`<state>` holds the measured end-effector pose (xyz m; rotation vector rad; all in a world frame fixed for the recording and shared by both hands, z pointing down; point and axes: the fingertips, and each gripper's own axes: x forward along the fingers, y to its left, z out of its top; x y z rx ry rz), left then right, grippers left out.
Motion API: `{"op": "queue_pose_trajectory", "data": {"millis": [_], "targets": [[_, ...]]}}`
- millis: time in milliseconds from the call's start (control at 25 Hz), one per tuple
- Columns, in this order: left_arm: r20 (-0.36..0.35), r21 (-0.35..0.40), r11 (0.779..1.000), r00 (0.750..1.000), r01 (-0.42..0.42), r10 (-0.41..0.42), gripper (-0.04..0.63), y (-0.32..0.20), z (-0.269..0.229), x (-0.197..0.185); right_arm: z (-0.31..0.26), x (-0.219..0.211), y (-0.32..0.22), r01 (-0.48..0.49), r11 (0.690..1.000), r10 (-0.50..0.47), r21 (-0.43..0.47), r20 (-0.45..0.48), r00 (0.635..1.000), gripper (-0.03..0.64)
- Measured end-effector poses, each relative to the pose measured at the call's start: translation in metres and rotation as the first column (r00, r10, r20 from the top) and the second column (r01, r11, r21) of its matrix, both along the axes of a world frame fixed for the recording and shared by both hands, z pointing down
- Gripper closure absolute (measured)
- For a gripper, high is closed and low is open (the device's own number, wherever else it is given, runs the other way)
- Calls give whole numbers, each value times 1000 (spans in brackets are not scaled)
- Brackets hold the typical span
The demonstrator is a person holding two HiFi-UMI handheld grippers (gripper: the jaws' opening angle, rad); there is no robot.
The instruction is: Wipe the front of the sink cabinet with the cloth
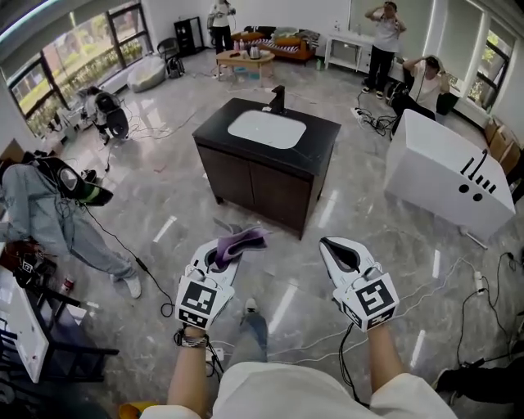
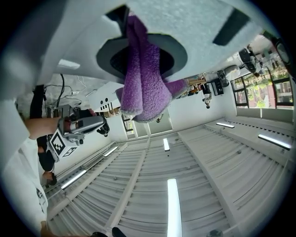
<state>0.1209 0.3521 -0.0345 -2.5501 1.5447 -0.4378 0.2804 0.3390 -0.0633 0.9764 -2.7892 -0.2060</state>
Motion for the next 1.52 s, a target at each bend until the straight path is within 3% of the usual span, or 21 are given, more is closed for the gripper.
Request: {"op": "queue_pose_trajectory", "data": {"millis": [520,680,1040,1520], "targets": [[-16,-6,996,996,-84,84,554,-192,-5,-84,-11,-88,-183,-126,992,126,22,24,992,609],[-22,-25,995,995,-97,97,554,-231,-2,-101,-5,-110,-216,-97,995,97,1,0,995,609],[-61,-61,992,992,-110,106,554,-294,9,-129,-7,-135,-279,-119,993,120,-15,38,992,609],[-94,-73,990,989,-117,110,554,-372,21,-188,0,-193,-354,-155,988,156,12,-8,988,609]]}}
